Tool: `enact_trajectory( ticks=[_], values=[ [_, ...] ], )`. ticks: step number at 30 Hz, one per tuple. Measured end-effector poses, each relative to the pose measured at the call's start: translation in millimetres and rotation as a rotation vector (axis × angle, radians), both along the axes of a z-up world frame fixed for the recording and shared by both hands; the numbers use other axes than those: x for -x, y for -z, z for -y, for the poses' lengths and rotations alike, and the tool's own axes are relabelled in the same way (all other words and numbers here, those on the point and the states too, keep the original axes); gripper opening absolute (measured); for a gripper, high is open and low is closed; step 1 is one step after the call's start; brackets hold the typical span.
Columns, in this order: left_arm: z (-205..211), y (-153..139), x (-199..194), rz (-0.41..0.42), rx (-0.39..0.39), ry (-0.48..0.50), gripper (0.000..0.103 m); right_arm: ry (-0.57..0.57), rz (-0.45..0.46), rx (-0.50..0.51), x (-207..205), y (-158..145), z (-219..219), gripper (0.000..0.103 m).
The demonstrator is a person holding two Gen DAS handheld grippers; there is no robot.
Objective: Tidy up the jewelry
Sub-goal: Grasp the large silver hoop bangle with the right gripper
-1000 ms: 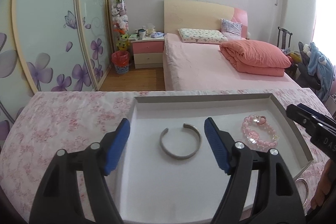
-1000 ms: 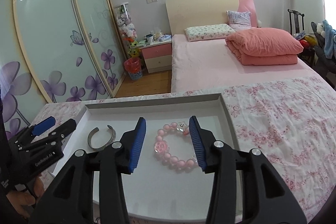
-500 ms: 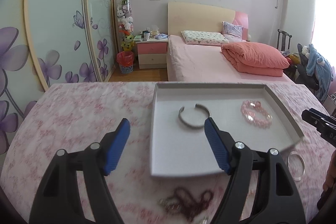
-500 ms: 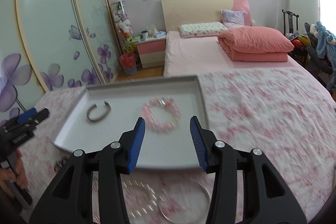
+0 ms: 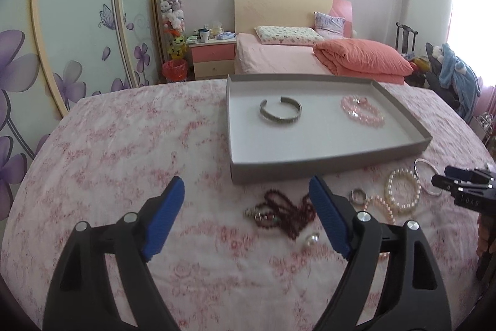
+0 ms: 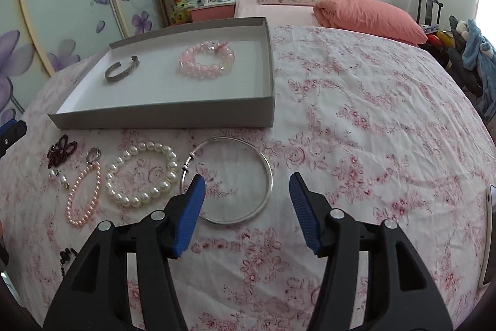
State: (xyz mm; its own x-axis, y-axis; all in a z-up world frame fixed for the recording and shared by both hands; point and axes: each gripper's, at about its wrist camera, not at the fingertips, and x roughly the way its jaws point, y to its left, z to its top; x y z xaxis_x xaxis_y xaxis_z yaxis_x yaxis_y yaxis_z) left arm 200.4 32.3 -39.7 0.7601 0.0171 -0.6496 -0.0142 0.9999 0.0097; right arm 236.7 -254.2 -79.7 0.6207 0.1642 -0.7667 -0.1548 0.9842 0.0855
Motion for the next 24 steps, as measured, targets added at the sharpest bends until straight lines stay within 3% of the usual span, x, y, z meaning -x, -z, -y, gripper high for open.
enact_trajectory(
  ticks=[4, 9, 14, 24],
  values=[
    [-1, 5, 1, -0.017, 0.009, -0.003, 0.081, 0.017, 0.010, 0.000, -4, -1, 2, 0.057],
    [-3, 8, 1, -0.025, 0.013, -0.006, 0.081, -0.015, 0.021, -0.029, -8, -5, -8, 0.047],
    [-1, 9, 2, -0.028, 0.012, -0.002, 0.081, -0.047, 0.014, -0.053, -13, -4, -24, 0.030],
    [-4, 12, 3, -0.034, 0.018, -0.007, 0.081, -0.066, -0.006, 0.039, -13, 2, -44, 0.016]
  ],
)
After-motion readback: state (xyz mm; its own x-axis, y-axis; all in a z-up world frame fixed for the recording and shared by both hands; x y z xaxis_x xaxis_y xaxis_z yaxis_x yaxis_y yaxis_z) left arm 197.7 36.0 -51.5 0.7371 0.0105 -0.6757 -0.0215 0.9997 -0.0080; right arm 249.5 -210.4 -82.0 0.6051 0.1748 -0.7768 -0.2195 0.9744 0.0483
